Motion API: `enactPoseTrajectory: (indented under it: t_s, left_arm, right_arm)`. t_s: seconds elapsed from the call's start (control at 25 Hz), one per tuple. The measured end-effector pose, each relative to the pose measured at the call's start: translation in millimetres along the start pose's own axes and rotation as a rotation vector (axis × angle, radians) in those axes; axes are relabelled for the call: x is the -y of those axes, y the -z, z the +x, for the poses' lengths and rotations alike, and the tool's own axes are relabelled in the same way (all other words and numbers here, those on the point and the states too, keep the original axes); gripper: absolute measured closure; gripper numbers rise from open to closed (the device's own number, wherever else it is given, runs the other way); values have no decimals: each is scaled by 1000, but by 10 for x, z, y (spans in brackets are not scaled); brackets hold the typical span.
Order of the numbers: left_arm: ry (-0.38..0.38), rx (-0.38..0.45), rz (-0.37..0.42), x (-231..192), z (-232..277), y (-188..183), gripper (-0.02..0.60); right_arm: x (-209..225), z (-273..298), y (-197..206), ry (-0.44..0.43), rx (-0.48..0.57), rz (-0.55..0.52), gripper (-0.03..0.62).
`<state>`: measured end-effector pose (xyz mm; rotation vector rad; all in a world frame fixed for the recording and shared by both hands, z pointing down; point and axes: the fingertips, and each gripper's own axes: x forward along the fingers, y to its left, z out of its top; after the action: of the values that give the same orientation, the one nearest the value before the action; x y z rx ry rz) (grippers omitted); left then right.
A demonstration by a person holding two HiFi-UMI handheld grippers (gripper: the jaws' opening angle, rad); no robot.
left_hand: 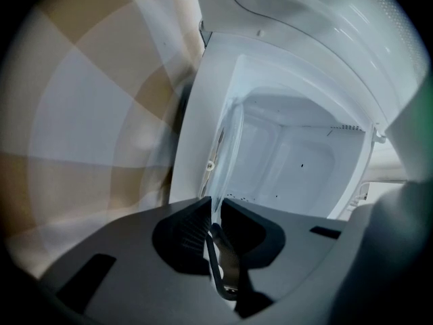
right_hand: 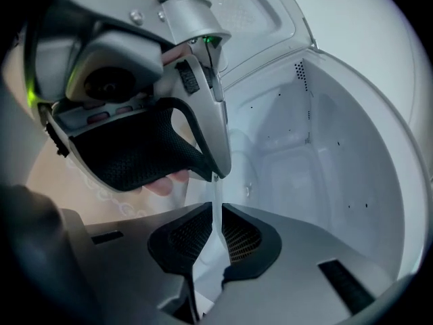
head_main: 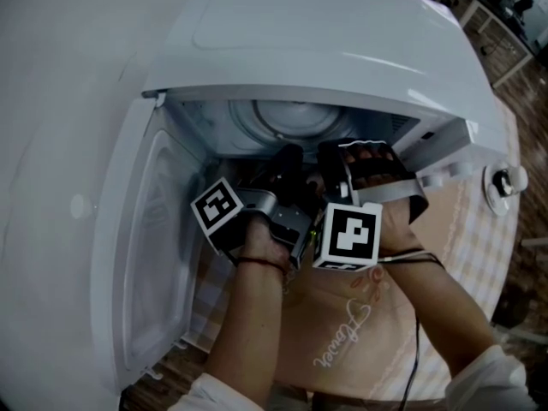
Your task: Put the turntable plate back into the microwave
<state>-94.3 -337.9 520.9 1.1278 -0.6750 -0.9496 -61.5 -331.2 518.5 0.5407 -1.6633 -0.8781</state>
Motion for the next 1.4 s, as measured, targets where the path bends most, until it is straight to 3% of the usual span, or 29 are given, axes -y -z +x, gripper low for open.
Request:
enactPoseTrajectory:
  t_s: [0.44, 0.56, 0.72, 0.84, 1.04, 1.24, 1.4]
  left_arm:
    - [-37, -36, 24, -8, -3, 36, 534]
    - [-90, -80, 104, -33, -86, 97, 500]
    - [-124, -116, 285, 49, -202, 154, 495]
    - [-127, -117, 346, 69, -248, 175, 495]
    - [-145, -114, 391, 54, -236, 109, 495]
    - [-176, -125, 378, 12, -109, 65, 497]
    - [-202, -136, 395, 16, -55, 26, 529]
  right_arm:
    - [6, 43, 20, -39, -47, -37, 542]
    - [-31, 59, 46, -50, -56, -33, 542]
    - [-57, 81, 62, -55, -52, -29, 542]
    - [-81, 87, 63, -59, -48, -21, 542]
    - [-63, 84, 59, -77, -35, 46, 541]
    - [-72, 94, 74, -91, -31, 78, 540]
    - [-38, 116, 81, -103, -50, 89, 540]
